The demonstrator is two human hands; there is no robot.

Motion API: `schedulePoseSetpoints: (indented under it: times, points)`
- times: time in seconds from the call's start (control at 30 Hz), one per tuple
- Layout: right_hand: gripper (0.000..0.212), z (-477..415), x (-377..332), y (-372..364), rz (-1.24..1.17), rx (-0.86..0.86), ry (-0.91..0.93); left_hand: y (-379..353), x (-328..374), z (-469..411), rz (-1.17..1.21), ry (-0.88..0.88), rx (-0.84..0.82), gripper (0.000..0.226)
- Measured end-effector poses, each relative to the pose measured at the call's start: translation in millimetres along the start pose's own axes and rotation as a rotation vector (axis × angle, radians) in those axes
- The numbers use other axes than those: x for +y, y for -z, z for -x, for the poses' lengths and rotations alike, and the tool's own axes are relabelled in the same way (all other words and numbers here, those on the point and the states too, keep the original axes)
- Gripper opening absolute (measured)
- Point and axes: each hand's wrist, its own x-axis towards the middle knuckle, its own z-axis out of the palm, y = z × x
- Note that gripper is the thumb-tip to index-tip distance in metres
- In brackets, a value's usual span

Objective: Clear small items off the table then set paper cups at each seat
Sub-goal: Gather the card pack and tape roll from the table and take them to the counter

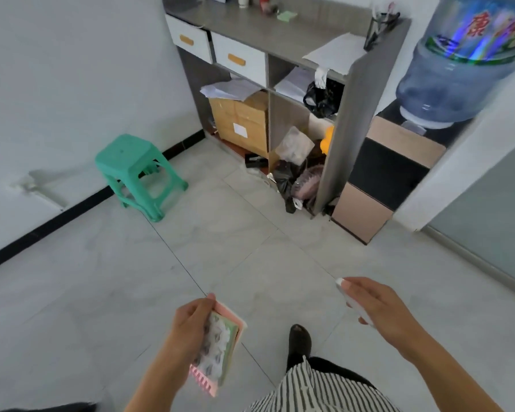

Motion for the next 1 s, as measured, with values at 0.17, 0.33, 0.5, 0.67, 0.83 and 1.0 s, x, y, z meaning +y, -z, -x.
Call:
schedulePoseSetpoints:
  times: [0.17, 0.33, 0.5, 0.67, 0.83, 1.0]
  points:
    - [0.024, -121, -109, -22, 0.136, -0.162, 0.084, 5, 92, -74, 0.013, -0.042, 0.047, 0.043]
    - [0.023, -227, -198, -60, 0.157, -0.237, 0.17, 32, 146, -157, 0.086, -0.029, 0.118, 0.042]
    - [0.022, -321, -249, -106, 0.119, -0.224, 0.154, 80, 204, -262, 0.1, 0.004, 0.142, 0.042]
    - [0.046, -380, -308, -134, 0.072, -0.188, 0.113, 135, 286, -351, 0.051, 0.011, 0.152, 0.046]
    - [0.046, -440, -354, -122, -0.021, -0.058, 0.095, 151, 359, -437, -0.013, 0.028, 0.11, 0.048]
    - [0.026, -517, -389, -106, -0.067, 0.026, 0.064, 122, 425, -524, -0.053, -0.008, 0.053, 0.047]
